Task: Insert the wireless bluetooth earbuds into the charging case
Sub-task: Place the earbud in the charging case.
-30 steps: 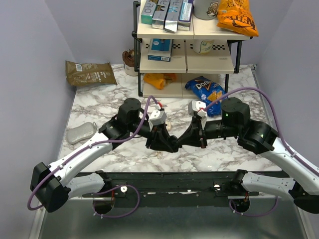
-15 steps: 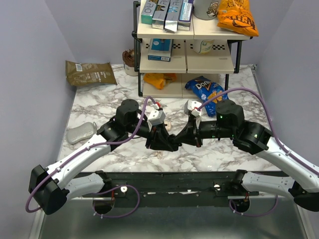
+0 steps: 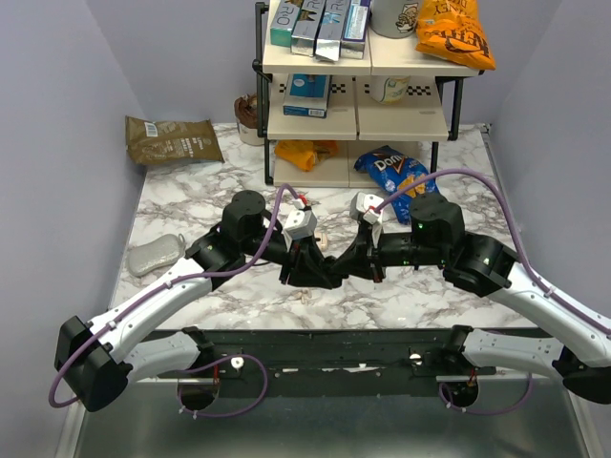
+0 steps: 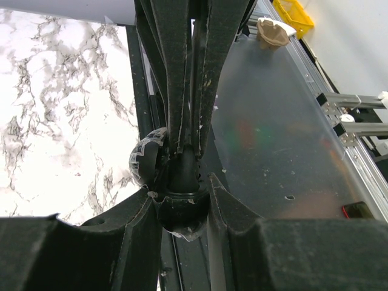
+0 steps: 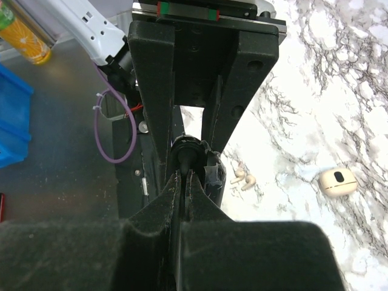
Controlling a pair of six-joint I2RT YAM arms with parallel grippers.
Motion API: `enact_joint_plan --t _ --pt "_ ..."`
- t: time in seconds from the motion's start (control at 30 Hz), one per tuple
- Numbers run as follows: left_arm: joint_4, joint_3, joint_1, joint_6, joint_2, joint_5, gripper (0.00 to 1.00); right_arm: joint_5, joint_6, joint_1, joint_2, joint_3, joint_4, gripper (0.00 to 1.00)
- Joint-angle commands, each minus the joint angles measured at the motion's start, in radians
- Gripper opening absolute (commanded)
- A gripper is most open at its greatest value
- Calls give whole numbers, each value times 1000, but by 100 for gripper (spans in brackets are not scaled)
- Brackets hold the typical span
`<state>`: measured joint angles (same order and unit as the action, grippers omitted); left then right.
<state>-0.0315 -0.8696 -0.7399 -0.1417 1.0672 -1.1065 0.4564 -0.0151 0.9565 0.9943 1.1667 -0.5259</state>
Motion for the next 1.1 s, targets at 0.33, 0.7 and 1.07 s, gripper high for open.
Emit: enact_joint_plan --t 0.33,0.7,1.07 --pt "27 20 -4 7 -35 39 0 -59 14 14 -5 -32 9 23" --pt "58 32 -4 1 -44 62 0 -149 70 13 -75 11 10 52" --pt "378 187 -6 -167 -130 204 0 -575 227 11 -126 -90 61 42"
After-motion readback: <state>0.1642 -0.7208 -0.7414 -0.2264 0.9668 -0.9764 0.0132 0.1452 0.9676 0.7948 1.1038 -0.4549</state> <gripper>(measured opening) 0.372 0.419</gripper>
